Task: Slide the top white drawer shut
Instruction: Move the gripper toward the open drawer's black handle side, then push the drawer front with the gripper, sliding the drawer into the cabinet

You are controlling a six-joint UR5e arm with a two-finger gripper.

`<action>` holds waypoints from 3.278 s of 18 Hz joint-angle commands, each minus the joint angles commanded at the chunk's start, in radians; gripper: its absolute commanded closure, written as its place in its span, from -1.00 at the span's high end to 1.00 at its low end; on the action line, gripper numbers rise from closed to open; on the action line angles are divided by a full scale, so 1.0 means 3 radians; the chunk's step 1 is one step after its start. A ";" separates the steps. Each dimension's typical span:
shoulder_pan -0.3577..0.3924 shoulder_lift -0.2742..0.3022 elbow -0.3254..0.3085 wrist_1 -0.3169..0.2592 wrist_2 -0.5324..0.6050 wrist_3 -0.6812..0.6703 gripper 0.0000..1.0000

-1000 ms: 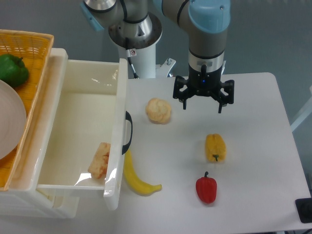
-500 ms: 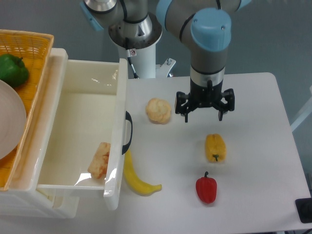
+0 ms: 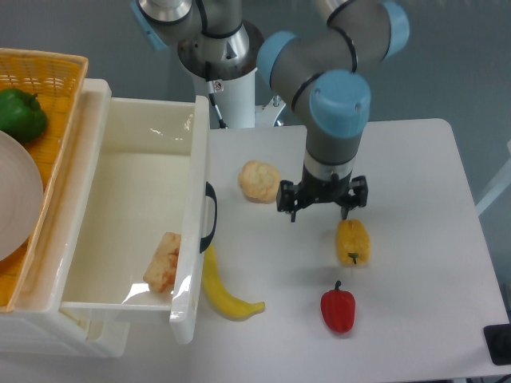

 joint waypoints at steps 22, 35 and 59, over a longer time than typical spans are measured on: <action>-0.0266 -0.0128 -0.0051 -0.0092 -0.0588 -0.0164 1.00; -0.0348 -0.0082 -0.0031 -0.0092 -0.0640 -0.0174 1.00; -0.0762 -0.0026 -0.0005 -0.0092 -0.0609 -0.0348 1.00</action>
